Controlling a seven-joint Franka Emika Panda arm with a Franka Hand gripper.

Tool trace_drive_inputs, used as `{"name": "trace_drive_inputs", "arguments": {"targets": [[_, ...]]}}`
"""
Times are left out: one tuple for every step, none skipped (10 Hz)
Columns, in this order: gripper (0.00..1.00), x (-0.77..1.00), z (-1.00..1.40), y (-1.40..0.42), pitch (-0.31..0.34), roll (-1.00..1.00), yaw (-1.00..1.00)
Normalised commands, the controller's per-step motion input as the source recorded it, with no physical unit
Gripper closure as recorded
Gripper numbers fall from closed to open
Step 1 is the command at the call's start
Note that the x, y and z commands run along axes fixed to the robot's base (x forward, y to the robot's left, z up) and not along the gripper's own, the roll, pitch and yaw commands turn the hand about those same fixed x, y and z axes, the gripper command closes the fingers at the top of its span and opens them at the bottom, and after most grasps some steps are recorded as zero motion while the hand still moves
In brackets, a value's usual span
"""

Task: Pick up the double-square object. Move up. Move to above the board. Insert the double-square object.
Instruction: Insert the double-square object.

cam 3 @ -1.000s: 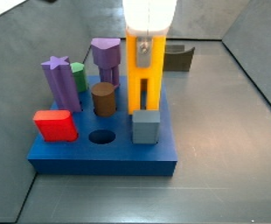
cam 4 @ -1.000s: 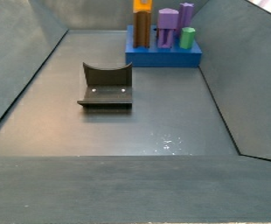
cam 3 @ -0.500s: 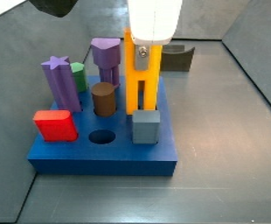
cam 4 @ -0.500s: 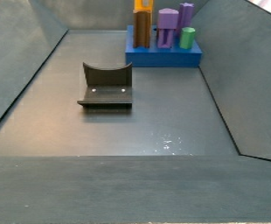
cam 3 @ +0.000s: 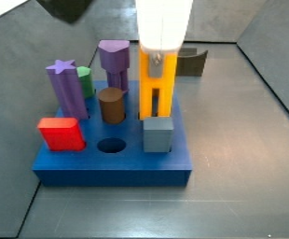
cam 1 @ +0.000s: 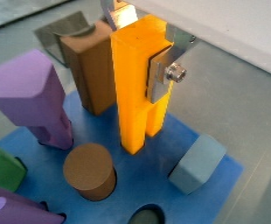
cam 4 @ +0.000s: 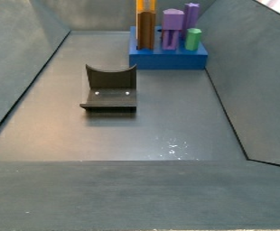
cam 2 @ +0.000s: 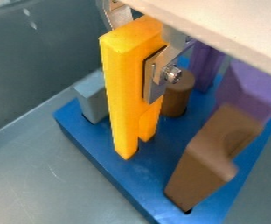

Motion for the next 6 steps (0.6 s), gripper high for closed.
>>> {"name": "trace_drive_inputs", "arguments": {"targets": [[1.00, 0.04, -0.49, 0.00, -0.133, 0.07, -0.12], [1.00, 0.03, -0.68, 0.00, -0.140, 0.12, -0.09], [1.00, 0.11, -0.62, -0.08, -0.110, 0.13, -0.09], [1.00, 0.00, -0.45, -0.34, -0.087, 0.25, -0.06], [1.00, 0.00, -0.26, -0.43, -0.091, 0.39, -0.03], [1.00, 0.00, -0.10, -0.31, -0.090, 0.32, 0.00]]}}
